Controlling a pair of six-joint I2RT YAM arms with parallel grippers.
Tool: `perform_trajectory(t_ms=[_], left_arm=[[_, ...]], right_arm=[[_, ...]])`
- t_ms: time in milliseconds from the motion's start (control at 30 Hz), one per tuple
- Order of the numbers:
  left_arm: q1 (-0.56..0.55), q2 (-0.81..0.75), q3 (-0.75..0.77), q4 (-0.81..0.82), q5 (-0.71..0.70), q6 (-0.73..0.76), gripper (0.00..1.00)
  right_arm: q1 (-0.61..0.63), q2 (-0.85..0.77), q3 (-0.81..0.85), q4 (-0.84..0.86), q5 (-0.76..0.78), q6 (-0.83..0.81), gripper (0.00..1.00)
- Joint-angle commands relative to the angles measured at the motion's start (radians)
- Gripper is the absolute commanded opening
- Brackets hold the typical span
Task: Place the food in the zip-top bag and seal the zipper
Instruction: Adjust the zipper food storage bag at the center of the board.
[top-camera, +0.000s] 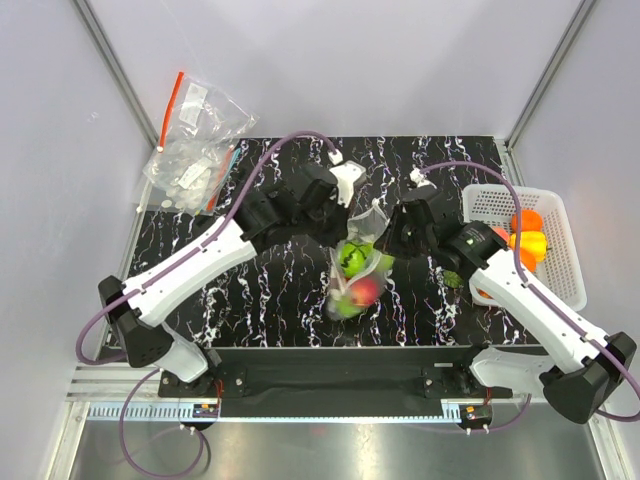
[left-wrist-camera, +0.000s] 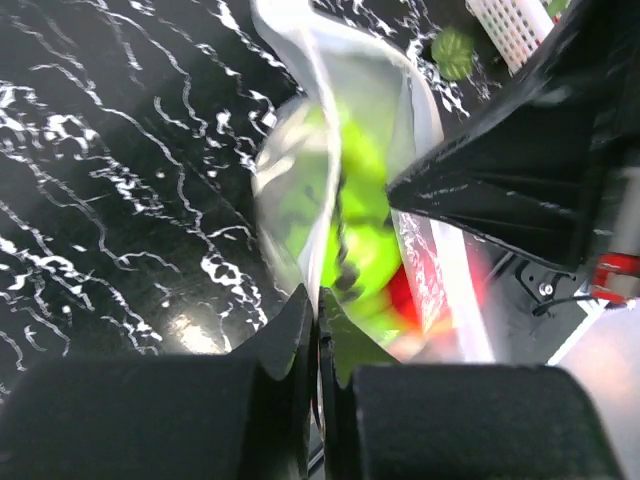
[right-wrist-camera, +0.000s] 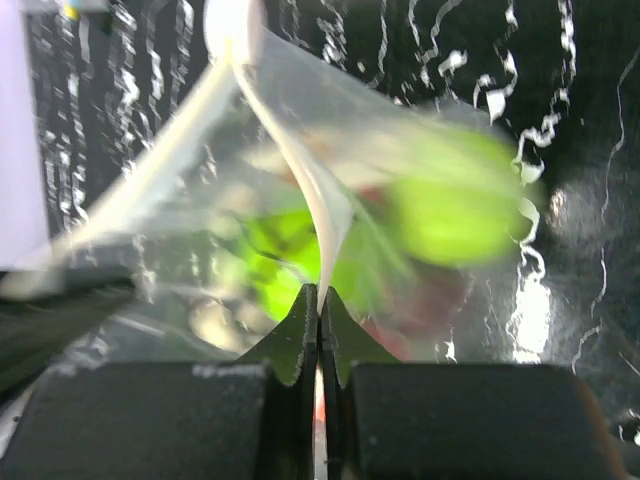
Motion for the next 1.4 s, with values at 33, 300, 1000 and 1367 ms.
perform_trajectory(t_ms=[33, 300, 1000, 1367], left_arm=[[0.068, -0.063, -0.069, 0.035, -0.009, 0.009, 0.04], [0.077, -0.040, -0.102, 0.075, 0.058, 0.026, 0.03], [0.041, -0.034, -0.234, 0.244, 0.213, -0.014, 0.16], [0.061, -0.052, -0.262, 0.281, 0.202, -0.013, 0.43]], right_arm=[[0.007, -0.020, 0.010, 0.008, -0.028, -0.003, 0.00], [0.009, -0.066, -0.084, 0.063, -0.060, 0.038, 0.00], [0.015, -0.048, -0.202, 0.353, -0.156, 0.138, 0.28], [0.014, -0.086, -0.187, 0.311, -0.082, 0.084, 0.54]])
